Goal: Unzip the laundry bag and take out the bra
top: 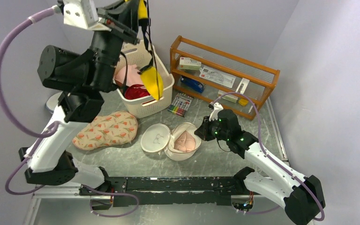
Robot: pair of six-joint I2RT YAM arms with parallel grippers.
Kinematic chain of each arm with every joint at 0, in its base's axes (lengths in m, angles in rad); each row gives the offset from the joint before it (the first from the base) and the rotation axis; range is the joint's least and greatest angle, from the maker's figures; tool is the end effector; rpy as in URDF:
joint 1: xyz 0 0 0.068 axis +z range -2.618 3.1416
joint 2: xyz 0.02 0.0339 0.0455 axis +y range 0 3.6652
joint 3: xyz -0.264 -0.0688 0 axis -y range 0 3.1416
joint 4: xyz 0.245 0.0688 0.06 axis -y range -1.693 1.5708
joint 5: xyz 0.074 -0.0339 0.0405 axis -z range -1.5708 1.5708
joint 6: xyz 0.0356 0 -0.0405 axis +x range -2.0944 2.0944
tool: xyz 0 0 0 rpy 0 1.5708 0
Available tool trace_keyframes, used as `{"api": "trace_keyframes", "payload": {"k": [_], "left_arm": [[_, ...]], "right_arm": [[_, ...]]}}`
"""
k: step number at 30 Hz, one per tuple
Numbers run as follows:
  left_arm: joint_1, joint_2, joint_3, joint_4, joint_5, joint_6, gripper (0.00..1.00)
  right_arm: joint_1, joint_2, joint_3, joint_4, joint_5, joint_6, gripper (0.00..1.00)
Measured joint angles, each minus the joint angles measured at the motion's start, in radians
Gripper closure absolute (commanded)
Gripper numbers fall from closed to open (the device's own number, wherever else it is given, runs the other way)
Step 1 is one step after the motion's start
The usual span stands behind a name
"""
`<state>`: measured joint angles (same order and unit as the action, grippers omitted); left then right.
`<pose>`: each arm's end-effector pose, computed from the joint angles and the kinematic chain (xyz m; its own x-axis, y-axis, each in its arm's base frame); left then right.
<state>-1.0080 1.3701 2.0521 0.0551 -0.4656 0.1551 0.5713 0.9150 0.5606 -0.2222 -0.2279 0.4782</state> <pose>0.1192 -0.1590 0.6443 0.4437 -0.4446 -0.7782 0.5160 0.8366 -0.1838 0.1645 0.1153 0.2347 -0.7229 0.0682 -0.6876 -0.3981 0.7723 0.4951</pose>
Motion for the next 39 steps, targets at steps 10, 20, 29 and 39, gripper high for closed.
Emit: {"api": "trace_keyframes", "payload": {"k": [10,20,29,39], "left_arm": [[0.320,0.183,0.002,0.053,-0.010,0.060,0.93],[0.666,0.111,-0.642,-0.064,0.147,-0.408,0.93],[0.688,0.144,-0.753,-0.206,0.412,-0.621,0.93],[0.745,0.437,-0.566,-0.384,0.578,-0.641,0.73]], "right_arm": [[0.000,-0.031,0.000,-0.015,0.000,0.005,0.92],[0.000,-0.061,0.000,-0.036,0.002,0.015,0.92],[0.000,-0.034,0.000,-0.035,0.000,0.016,0.92],[0.000,-0.043,0.000,-0.032,-0.004,0.020,0.92]]}}
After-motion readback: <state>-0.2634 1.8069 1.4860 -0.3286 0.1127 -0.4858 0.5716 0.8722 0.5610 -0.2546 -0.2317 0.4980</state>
